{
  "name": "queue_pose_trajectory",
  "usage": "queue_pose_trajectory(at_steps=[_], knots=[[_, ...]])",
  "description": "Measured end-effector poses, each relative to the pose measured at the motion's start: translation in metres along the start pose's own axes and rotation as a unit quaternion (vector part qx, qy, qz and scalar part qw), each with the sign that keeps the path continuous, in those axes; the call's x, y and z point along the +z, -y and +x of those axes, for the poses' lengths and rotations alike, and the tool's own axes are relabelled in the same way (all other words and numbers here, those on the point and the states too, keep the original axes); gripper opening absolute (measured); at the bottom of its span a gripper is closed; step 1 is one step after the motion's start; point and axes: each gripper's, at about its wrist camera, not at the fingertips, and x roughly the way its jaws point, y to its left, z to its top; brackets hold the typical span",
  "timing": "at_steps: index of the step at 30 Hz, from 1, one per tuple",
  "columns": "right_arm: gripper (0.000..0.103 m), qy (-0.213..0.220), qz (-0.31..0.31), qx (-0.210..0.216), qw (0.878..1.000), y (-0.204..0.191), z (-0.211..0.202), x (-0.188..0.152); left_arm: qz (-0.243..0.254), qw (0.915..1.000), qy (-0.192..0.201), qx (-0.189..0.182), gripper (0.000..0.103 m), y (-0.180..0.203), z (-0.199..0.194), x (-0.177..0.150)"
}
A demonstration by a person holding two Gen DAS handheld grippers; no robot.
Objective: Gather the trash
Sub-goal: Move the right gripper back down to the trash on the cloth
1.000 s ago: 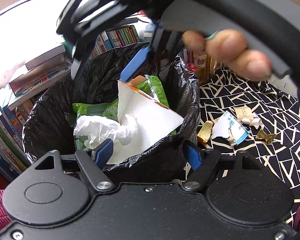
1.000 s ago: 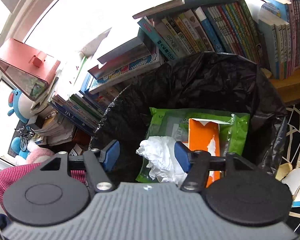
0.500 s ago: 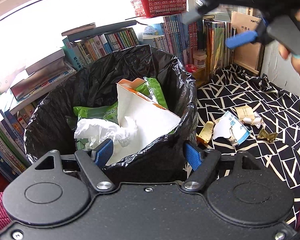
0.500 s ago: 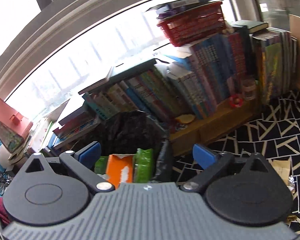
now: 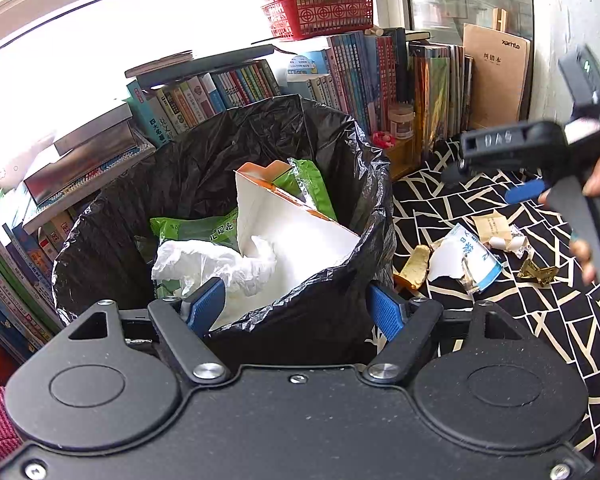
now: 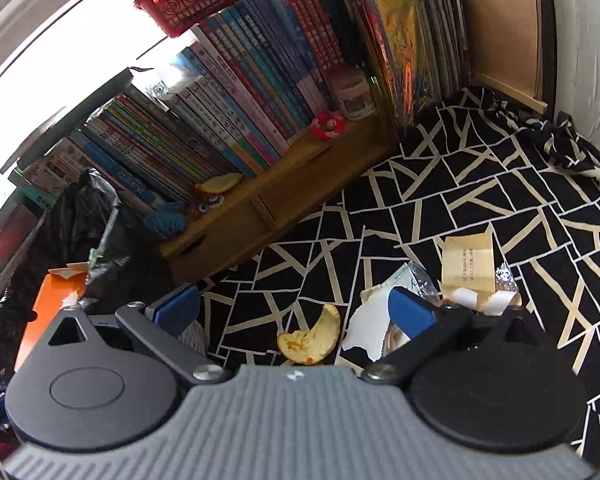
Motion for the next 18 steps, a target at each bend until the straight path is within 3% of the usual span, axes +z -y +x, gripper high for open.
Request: queue_pose_trajectory(at_steps=[4,8,11,18], knots=[[0.103,-0.031,0.021,0.006,0.999,0.021,0.025,-0.014,-0.001,1.0000,0.001,-0.002,0.075,-0.001,0.000,0.000],[0.103,-0.049,-0.001,-0.060,0.997,0.034,0.052,-0.025,-0.002,1.0000,0.002,-0.003,0.075,-0.002,-0.002,0.000],[0.103,-0.067,-0.012,-0.081,0.994,0.040,0.068,-0.031,-0.001,1.0000,0.003,-0.003,0.075,-0.002,-0.002,0.000],[0.103,-0.080,-0.139,-0.132,0.978,0.015,0.101,-0.052,0.002,1.0000,0.005,-0.002,0.075,-0.001,-0.002,0.000]])
